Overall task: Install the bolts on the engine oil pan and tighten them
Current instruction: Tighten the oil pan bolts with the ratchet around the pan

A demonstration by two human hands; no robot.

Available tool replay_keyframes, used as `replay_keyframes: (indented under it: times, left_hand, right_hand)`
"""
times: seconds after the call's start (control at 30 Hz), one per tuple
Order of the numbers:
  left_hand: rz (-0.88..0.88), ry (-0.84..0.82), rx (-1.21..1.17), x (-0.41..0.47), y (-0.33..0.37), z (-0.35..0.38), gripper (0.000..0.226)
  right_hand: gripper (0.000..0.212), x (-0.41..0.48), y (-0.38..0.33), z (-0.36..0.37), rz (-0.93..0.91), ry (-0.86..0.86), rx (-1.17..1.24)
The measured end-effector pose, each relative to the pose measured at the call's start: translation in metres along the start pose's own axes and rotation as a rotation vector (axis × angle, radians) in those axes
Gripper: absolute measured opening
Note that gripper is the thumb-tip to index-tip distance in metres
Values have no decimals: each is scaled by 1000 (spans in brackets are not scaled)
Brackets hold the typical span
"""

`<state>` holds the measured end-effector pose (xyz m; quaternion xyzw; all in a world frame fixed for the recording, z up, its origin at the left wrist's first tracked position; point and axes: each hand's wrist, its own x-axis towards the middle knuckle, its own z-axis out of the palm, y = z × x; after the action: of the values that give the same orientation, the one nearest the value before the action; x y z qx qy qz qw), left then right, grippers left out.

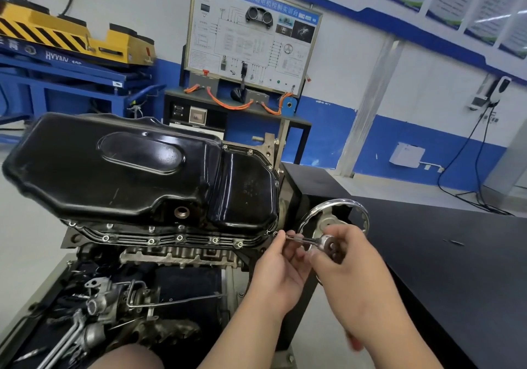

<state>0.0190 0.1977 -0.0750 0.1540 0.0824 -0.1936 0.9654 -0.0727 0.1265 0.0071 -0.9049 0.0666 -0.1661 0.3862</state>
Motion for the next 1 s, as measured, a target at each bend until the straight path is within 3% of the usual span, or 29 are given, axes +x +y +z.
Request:
replay_keyframes:
  times: [0.07,0.17,0.3,0.4,0.47,0.53,0.63,0.73,0.87,0.93,1.0]
  left_hand:
    - [17,19,-16,3,-1,0,31]
    - [21,26,-9,5,-2,-2,29]
    - [29,49,-23,-1,-1,2,25]
    - [38,88,-3,-9,1,13,24]
    - [32,80,4,-14,1,18,29]
    - [10,8,-24,-21,-1,21,34]
    - [-27,-91,-21,-26,-1,25,33]
    - [-20,-73,64,-27,0,26,29]
    - [-16,3,73,-35,4,25,25]
    - [-23,20,82,-38,2,26,28]
    - [-21,-2,59,-42,0,28,31]
  right_hand:
    - [16,-4,1,-3,58,11,13]
    - [40,-12,-2,-5,60,-21,-202]
    - [34,-4,-11,-13,-203,79,-694]
    - [18,9,-21,-26,-465,14,-916]
    - [20,18,-27,-30,-577,-18,-1037]
    - [19,22,-31,-29,-560,-14,-1040]
    - [46,19,-28,-20,-380,-8,-1003]
    - [52,15,-28,-15,-337,34,-981]
    - [27,22,-35,-24,-475,-141,-1070]
    - [17,24,-36,-30,-664,-83,-1153]
    - [16,24,-37,-32,-738,-23,-1170]
